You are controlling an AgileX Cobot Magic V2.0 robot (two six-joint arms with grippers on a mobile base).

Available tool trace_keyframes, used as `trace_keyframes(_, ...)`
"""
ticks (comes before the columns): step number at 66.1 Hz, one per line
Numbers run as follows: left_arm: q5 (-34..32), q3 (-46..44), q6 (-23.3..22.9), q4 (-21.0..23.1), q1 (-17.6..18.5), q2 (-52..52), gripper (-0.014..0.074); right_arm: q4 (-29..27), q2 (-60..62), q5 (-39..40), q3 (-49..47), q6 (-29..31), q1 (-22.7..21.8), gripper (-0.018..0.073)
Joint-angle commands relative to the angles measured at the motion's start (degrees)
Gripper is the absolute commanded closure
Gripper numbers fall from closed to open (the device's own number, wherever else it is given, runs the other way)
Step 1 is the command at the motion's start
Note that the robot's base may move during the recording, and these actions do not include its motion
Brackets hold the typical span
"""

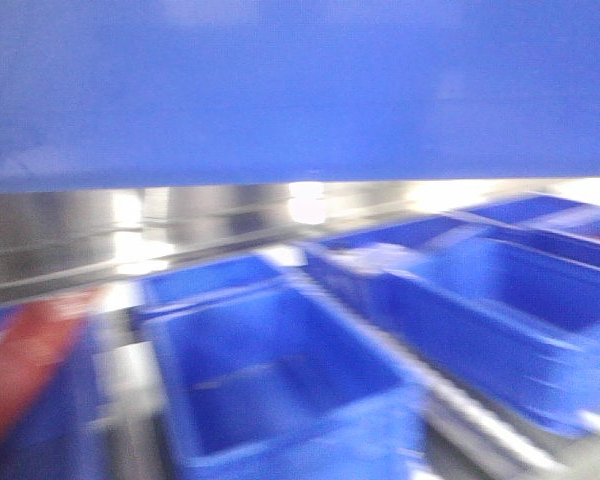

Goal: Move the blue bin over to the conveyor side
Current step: 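Pull the held blue bin back away from the rack with both grippers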

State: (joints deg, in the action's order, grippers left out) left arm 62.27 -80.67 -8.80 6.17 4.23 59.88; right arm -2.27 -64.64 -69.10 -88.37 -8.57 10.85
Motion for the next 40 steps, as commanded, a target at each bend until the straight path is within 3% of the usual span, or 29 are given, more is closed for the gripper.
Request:
trace_keyframes(1,-5.1,-0.6,0.7,-1.5,0.1,-1.2,0.0614,3.5,1.3,5.7,-0.8,0.5,-0.3,0.0648)
trace_keyframes(40,-5.1,-0.6,0.7,-1.6,0.1,-1.2,0.0614,3.5,1.3,5.7,-0.8,0.5,-0.3,0.0648)
